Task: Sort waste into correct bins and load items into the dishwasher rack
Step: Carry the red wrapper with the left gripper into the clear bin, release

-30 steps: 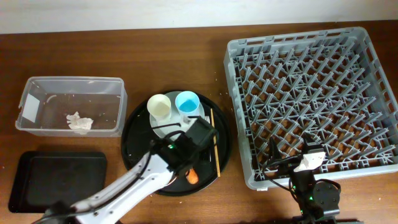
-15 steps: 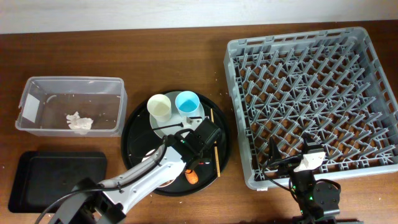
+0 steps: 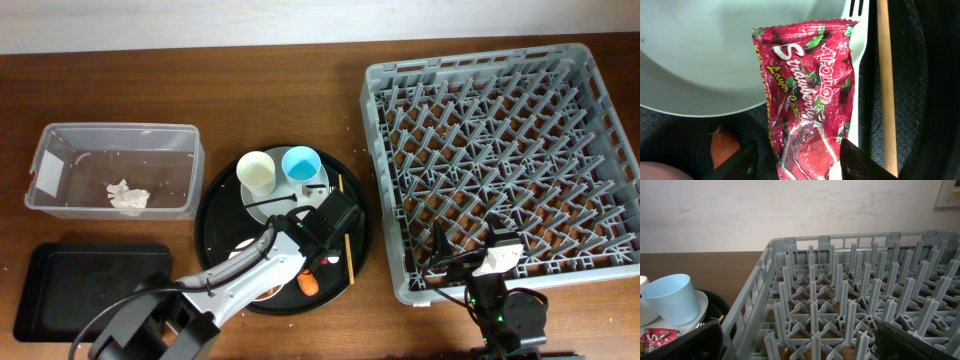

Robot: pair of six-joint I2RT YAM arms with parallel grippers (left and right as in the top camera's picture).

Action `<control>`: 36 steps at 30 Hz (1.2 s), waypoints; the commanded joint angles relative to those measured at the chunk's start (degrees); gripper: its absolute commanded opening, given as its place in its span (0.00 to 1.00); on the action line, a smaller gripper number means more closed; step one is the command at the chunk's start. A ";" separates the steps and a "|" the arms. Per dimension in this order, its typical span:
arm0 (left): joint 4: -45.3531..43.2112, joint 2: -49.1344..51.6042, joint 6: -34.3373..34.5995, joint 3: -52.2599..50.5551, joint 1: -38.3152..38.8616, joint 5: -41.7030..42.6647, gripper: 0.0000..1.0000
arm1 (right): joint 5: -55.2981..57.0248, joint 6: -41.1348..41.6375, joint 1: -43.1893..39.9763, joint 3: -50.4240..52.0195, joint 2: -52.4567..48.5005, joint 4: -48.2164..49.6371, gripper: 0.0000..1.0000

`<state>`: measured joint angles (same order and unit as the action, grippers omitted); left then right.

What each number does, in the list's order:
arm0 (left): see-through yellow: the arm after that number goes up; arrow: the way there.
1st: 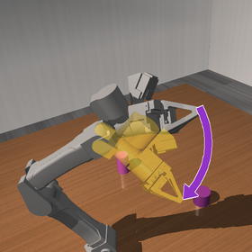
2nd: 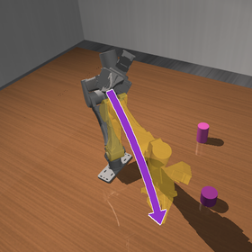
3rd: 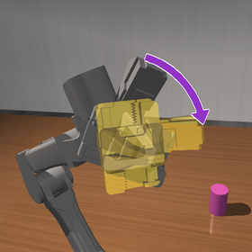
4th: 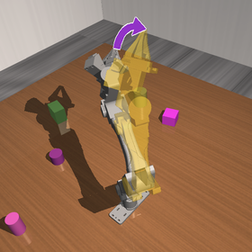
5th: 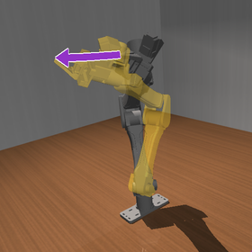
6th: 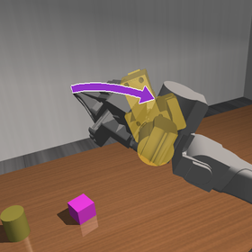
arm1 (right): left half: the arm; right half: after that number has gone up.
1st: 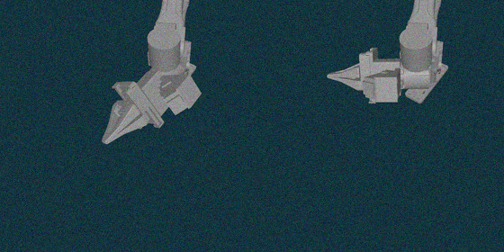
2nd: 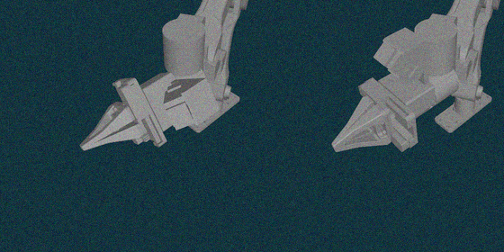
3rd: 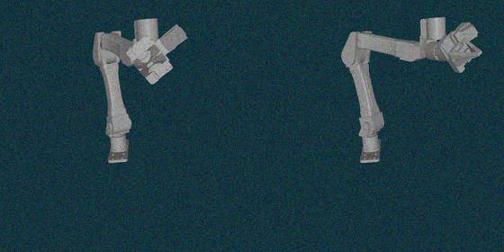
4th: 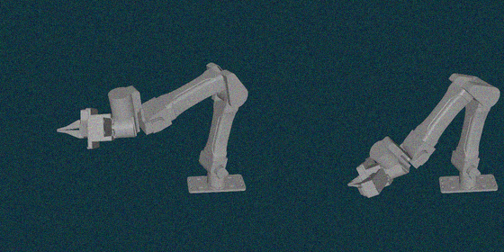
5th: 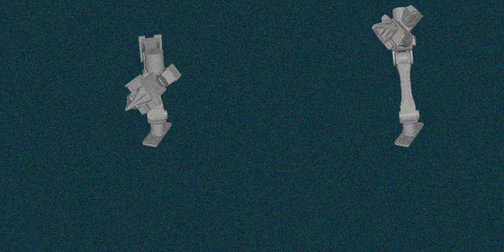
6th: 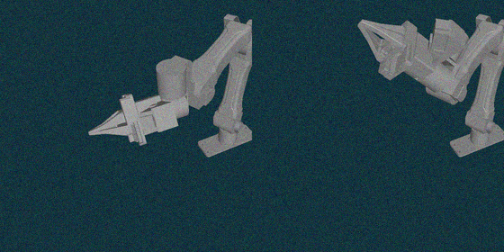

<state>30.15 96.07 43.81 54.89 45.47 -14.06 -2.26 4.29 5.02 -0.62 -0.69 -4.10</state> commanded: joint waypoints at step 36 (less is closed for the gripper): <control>2.38 -27.87 -4.63 3.06 -44.63 -10.56 0.01 | 0.09 0.00 -0.26 0.31 0.17 -0.22 0.99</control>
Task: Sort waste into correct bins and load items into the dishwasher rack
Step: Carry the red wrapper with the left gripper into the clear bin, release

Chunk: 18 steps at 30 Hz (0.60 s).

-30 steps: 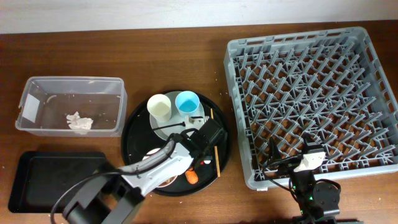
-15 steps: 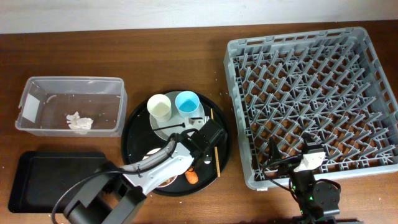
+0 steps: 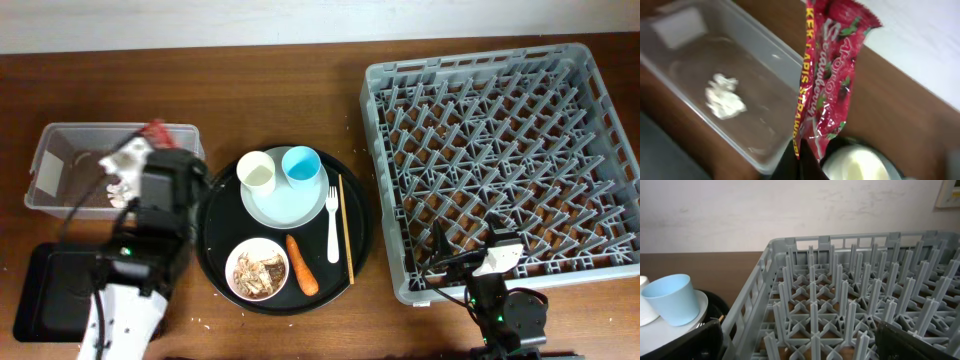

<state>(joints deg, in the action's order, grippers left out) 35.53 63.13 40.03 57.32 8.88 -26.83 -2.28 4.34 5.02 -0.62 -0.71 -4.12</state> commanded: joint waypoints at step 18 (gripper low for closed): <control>-6.56 19.50 -7.50 9.35 -23.67 34.88 0.57 | 0.11 -0.04 -0.26 0.31 0.20 -0.20 0.99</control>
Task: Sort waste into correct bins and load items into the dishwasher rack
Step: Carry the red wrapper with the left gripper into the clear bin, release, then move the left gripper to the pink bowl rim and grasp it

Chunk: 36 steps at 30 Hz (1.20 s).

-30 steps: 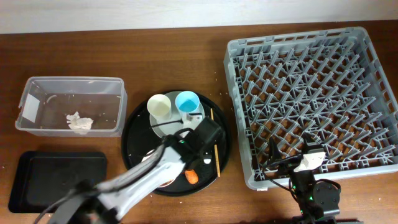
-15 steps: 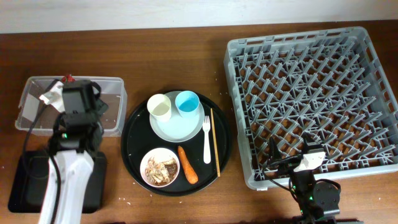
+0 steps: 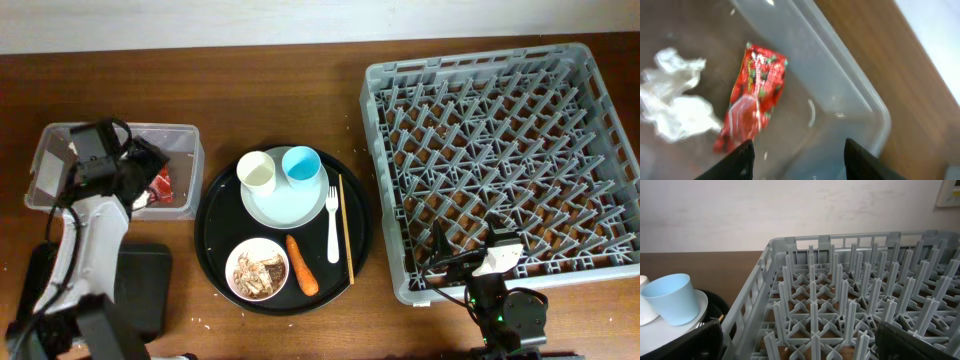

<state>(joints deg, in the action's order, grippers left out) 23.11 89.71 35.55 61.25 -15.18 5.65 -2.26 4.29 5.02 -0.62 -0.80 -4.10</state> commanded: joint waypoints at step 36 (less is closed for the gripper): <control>26.86 -4.83 -2.32 -9.53 55.54 -12.94 0.26 | 0.09 0.00 -0.26 0.31 0.28 -0.22 0.99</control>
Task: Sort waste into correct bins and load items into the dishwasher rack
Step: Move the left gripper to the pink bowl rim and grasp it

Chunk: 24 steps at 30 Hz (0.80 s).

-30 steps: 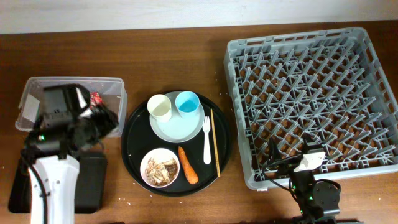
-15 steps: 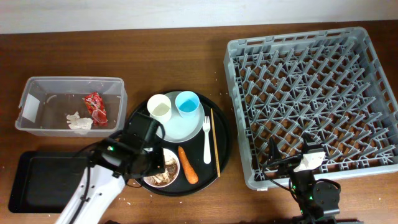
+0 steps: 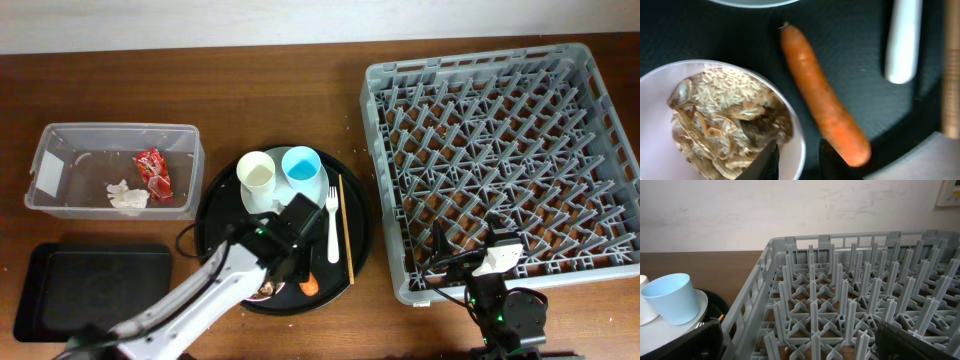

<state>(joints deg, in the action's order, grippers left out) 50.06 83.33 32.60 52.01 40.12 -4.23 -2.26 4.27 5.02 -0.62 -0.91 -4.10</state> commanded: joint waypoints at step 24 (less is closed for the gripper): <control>2.14 2.08 -2.69 -1.31 3.02 -1.81 0.26 | 0.09 0.02 -0.26 0.31 0.39 -0.22 0.99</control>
<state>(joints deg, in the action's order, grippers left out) 52.69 84.99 30.83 51.42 42.85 -4.97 -2.26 4.29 5.02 -0.62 -0.91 -4.12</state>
